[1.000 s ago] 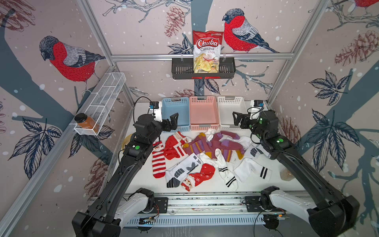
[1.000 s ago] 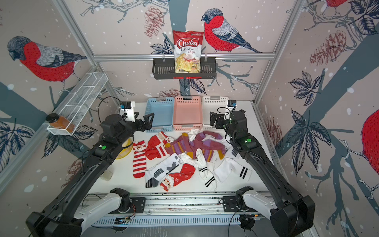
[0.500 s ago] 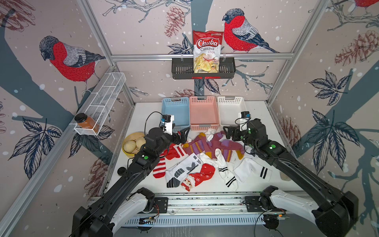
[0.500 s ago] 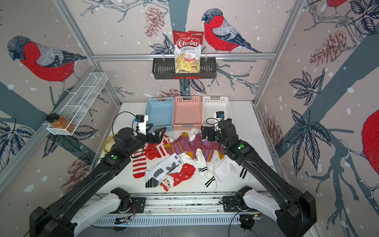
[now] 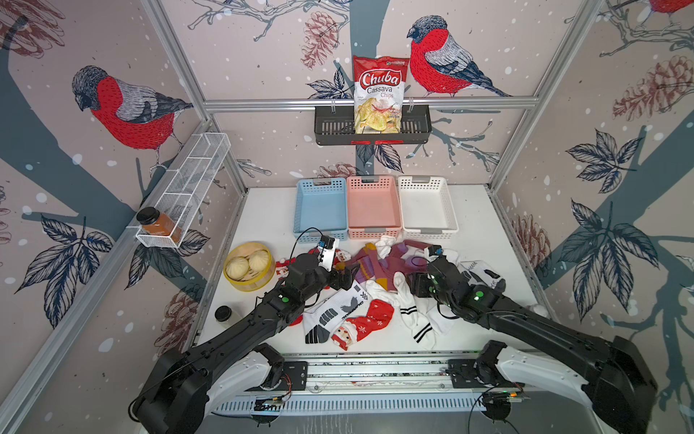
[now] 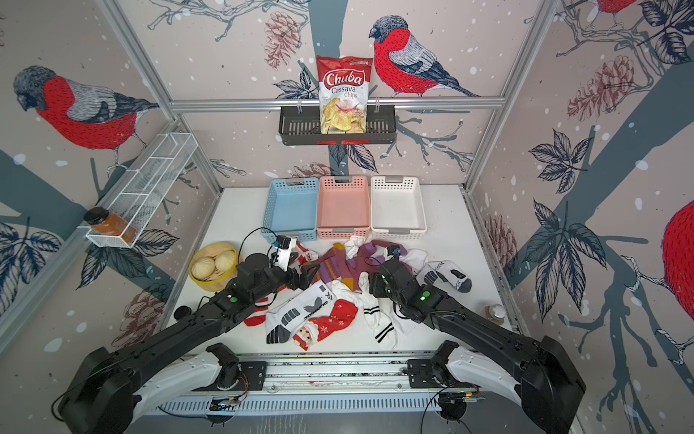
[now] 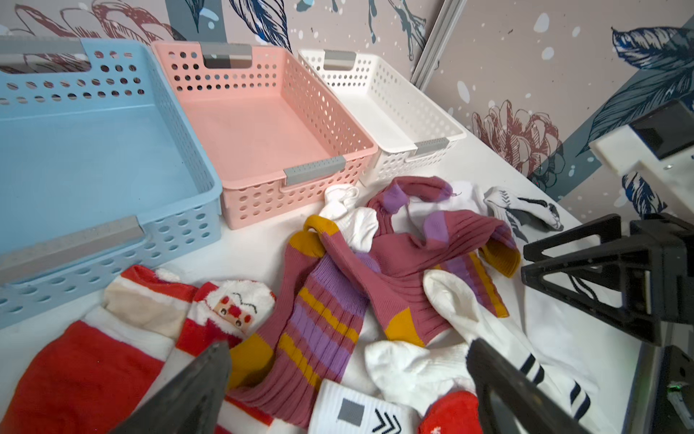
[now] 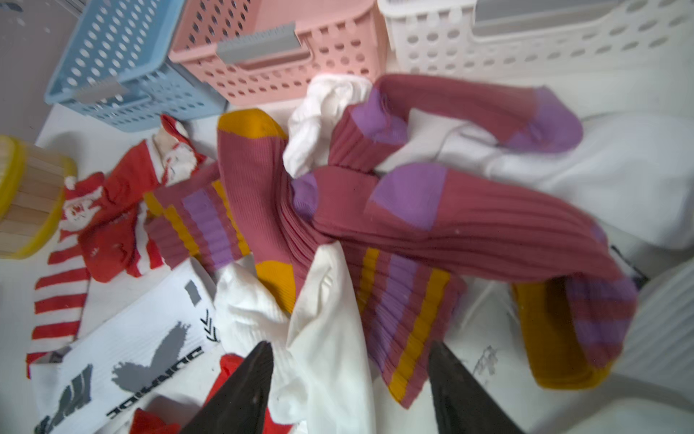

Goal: Sort the socks into the basket by color
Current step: Pick up the sock at the center of the board.

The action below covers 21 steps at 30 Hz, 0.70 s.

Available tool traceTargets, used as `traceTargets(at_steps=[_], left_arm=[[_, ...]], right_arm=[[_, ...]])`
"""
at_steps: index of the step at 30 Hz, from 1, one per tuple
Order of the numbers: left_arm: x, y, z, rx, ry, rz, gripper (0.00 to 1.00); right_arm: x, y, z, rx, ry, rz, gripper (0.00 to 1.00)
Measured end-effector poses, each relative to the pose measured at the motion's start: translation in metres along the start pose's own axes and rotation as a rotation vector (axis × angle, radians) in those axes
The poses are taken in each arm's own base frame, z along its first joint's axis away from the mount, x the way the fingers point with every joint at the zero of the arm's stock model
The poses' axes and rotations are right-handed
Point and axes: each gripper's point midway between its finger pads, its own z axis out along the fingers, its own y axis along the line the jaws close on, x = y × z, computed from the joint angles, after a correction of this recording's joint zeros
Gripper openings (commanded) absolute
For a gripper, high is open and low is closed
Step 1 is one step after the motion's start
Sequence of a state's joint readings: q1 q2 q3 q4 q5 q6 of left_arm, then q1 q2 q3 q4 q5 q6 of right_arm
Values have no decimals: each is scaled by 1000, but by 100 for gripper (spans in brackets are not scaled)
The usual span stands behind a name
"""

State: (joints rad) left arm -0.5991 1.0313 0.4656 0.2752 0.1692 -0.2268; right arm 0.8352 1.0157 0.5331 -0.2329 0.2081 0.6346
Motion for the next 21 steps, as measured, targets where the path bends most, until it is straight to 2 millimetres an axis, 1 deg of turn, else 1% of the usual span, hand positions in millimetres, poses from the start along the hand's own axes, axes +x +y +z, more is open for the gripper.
traceTargets(at_steps=[2, 5, 10, 14, 18, 21], left_arm=[[5, -5, 3, 37, 14, 18, 98], [9, -9, 6, 64, 21, 35, 98], [5, -9, 7, 61, 1, 46, 98], [-1, -1, 7, 15, -24, 43, 99], [-1, 2, 7, -2, -27, 28, 99], [0, 3, 8, -7, -24, 27, 98]], right_arm=[[13, 1, 3, -1, 29, -1, 62], [21, 6, 4, -7, 41, -13, 59], [25, 13, 7, -11, 46, -21, 58], [26, 16, 11, -17, 45, -10, 57], [30, 17, 16, -4, 66, -22, 56], [29, 20, 21, 0, 72, -28, 56]])
